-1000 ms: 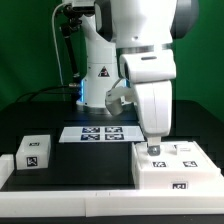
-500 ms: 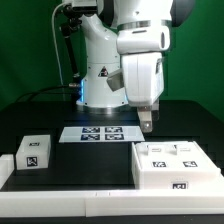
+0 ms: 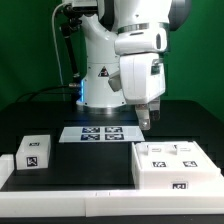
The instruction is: Assemble cabinet
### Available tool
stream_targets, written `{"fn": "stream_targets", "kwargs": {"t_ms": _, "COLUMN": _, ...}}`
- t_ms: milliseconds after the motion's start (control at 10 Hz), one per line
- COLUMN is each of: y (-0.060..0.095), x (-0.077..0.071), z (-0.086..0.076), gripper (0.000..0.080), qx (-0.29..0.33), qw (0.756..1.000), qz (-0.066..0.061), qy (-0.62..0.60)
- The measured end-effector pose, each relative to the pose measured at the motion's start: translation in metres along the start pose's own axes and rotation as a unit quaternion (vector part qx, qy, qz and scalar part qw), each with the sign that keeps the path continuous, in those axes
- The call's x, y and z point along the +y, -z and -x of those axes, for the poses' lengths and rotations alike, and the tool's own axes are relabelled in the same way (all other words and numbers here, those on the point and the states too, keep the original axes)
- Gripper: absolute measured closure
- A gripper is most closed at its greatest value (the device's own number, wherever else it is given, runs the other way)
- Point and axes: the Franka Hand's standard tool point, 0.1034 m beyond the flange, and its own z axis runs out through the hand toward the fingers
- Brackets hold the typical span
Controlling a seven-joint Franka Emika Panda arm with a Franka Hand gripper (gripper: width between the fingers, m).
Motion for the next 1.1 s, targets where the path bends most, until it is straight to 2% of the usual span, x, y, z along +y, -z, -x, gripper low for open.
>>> {"fn": "stream_targets", "kwargs": {"t_ms": 200, "y": -0.002, "x": -0.005, "z": 0.003, "gripper": 0.0002, "qx": 0.008, "qw": 0.993, "qz": 0.004, "qy": -0.119}}
{"fn": "stream_targets", "kwargs": {"t_ms": 300, "y": -0.005, "x": -0.01, "z": 0.005, "gripper": 0.0002, "qx": 0.009, "qw": 0.986, "qz": 0.001, "qy": -0.167}}
{"fn": "stream_targets", "kwargs": {"t_ms": 900, "y": -0.007, "x": -0.013, "z": 0.004, "gripper": 0.0002, "qx": 0.014, "qw": 0.942, "qz": -0.008, "qy": -0.335}}
{"fn": "stream_targets", "kwargs": {"t_ms": 1100, "y": -0.007, "x": -0.015, "z": 0.002, "gripper": 0.0002, "qx": 0.015, "qw": 0.905, "qz": -0.013, "qy": -0.425}}
